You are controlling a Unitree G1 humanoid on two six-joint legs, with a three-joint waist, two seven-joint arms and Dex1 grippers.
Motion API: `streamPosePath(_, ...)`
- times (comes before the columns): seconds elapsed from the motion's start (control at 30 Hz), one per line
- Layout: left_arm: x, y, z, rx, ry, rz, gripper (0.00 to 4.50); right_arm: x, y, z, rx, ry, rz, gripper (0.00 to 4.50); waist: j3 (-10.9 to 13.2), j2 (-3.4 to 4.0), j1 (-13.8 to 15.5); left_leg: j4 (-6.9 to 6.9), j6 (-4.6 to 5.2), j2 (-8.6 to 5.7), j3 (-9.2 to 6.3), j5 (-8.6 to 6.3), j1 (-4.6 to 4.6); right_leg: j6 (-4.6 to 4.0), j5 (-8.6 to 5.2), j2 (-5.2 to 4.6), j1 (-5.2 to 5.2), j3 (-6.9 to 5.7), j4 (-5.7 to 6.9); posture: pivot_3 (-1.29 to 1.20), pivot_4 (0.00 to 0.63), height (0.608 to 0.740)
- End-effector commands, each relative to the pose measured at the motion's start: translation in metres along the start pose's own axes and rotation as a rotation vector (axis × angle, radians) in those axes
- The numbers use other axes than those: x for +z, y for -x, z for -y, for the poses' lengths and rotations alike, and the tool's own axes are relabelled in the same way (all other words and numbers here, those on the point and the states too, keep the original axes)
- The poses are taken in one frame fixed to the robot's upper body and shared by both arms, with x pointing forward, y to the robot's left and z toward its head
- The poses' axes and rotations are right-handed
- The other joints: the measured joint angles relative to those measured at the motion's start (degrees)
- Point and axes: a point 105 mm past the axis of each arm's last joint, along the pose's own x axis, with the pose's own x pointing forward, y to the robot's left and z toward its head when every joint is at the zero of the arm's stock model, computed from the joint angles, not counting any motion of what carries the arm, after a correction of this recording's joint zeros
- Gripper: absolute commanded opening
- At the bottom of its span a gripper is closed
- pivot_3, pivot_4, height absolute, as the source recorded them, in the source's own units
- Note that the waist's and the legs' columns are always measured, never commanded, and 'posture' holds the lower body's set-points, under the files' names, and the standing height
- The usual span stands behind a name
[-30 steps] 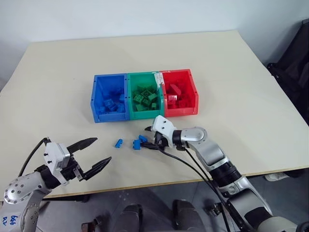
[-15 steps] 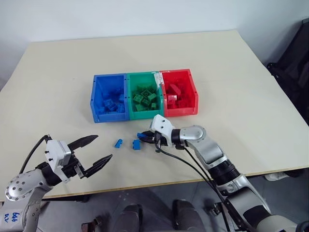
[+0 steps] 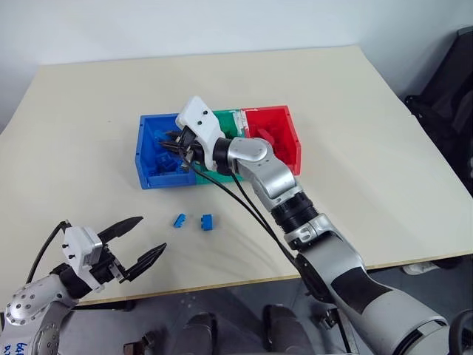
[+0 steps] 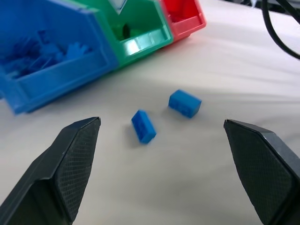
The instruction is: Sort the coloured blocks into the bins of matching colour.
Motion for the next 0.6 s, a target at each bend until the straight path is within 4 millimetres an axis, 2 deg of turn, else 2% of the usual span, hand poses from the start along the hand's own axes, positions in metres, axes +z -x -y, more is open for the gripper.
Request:
streamPosePath(0.03,0.010,0.001,0.002,0.015,-0.055,0.025,4.50,0.011,-0.012,0.006,-0.053,0.051,0.032,0.64,0.0,0.00,-0.2,-0.01,0.00,0.01,0.01,0.00,0.00,0.00,0.00,0.02,-0.02,0.00,0.01,0.00,0.150,0.740)
streamPosePath(0.17,0.011,0.001,0.006,0.003,-0.057,0.022,4.50,0.015,-0.012,0.009,-0.064,0.073,0.065,1.91,0.0,0.00,-0.5,-0.06,-0.02,0.08,0.02,0.00,0.00,-0.01,0.00,0.05,-0.06,-0.02,0.03,0.00,0.150,0.740)
streamPosePath(0.3,0.011,-0.001,0.005,-0.001,-0.056,0.021,4.50,0.020,-0.004,0.009,-0.009,0.066,0.111,3.25,0.0,0.01,-0.7,-0.05,-0.02,0.09,0.03,0.00,0.00,-0.01,0.00,0.06,-0.06,-0.03,0.04,0.00,0.150,0.740)
streamPosePath(0.4,0.011,-0.004,0.001,-0.010,-0.055,0.021,4.50,0.023,0.014,0.014,0.030,0.091,0.155,4.34,0.0,0.01,-0.6,-0.04,-0.02,0.09,0.02,0.00,0.00,0.00,0.00,0.06,-0.05,-0.03,0.05,0.00,0.150,0.740)
streamPosePath(0.47,0.012,-0.005,0.001,-0.034,-0.038,0.020,4.50,0.021,0.034,0.016,0.072,0.116,0.179,4.45,0.0,0.00,-0.2,0.00,0.00,0.07,0.01,-0.01,-0.01,0.00,0.00,0.04,-0.03,-0.03,0.06,0.00,0.150,0.740)
streamPosePath(0.53,0.014,-0.006,0.003,-0.067,-0.007,0.017,4.50,0.008,0.062,0.009,0.189,0.218,0.153,4.45,0.0,-0.01,0.3,0.02,0.03,0.03,-0.01,-0.03,-0.01,0.00,0.00,0.00,-0.01,-0.03,0.05,0.00,0.150,0.740)
streamPosePath(0.6,0.014,-0.008,0.003,-0.087,-0.001,0.001,4.50,-0.003,0.089,0.010,0.216,0.247,0.134,4.45,0.0,-0.01,0.6,0.06,0.10,-0.02,-0.06,-0.07,-0.01,0.00,0.00,-0.02,0.05,-0.04,0.03,0.00,0.150,0.740)
